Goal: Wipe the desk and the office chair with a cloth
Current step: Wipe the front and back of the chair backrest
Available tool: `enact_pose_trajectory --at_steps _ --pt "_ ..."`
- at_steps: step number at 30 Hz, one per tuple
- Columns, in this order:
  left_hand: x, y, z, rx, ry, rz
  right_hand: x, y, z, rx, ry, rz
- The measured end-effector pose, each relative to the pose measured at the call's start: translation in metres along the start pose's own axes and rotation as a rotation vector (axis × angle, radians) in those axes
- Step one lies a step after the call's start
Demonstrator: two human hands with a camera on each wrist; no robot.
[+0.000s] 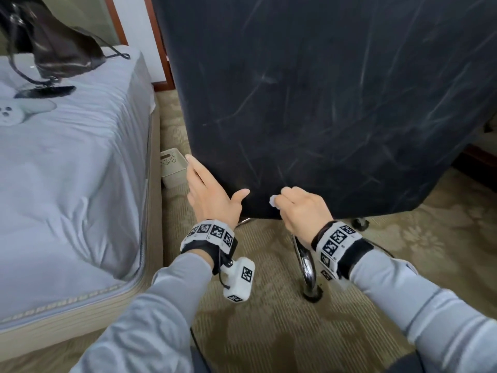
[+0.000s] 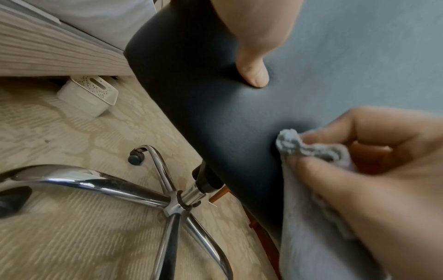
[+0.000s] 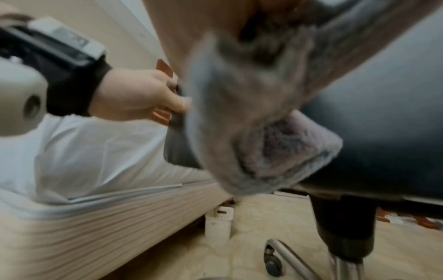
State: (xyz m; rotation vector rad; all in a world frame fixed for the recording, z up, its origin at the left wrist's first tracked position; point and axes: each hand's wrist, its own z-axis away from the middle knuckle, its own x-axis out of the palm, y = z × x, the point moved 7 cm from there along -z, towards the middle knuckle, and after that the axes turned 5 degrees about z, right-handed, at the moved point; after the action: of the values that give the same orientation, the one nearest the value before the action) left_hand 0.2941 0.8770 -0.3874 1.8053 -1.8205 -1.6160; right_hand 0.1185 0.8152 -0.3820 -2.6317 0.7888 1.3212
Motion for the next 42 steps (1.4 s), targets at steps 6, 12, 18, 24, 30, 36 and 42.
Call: enact_pose_trajectory --at_steps 6,12,18,24,30,36,42 --pt "-0.025 0.062 -0.001 0.078 0.111 0.073 -0.146 0.033 -0.093 0.066 0.43 0.062" --pt "-0.05 0.119 -0.034 0.195 0.199 0.129 -0.244 0.064 -0.141 0.153 0.798 0.073" --pt "-0.049 0.108 -0.028 0.256 0.088 0.009 -0.156 0.026 -0.118 -0.003 0.346 0.103" --pt "-0.073 0.164 -0.049 0.466 0.099 -0.055 -0.305 0.041 -0.205 0.082 0.831 0.036" --pt "-0.065 0.166 -0.053 0.491 0.057 -0.173 -0.193 0.006 -0.186 -0.017 0.305 0.19" --pt "-0.106 0.136 -0.085 0.263 0.224 0.099 -0.23 0.015 -0.209 0.041 0.346 0.244" --pt "-0.107 0.119 -0.127 -0.035 0.196 0.469 -0.273 0.013 -0.238 0.068 0.624 0.151"
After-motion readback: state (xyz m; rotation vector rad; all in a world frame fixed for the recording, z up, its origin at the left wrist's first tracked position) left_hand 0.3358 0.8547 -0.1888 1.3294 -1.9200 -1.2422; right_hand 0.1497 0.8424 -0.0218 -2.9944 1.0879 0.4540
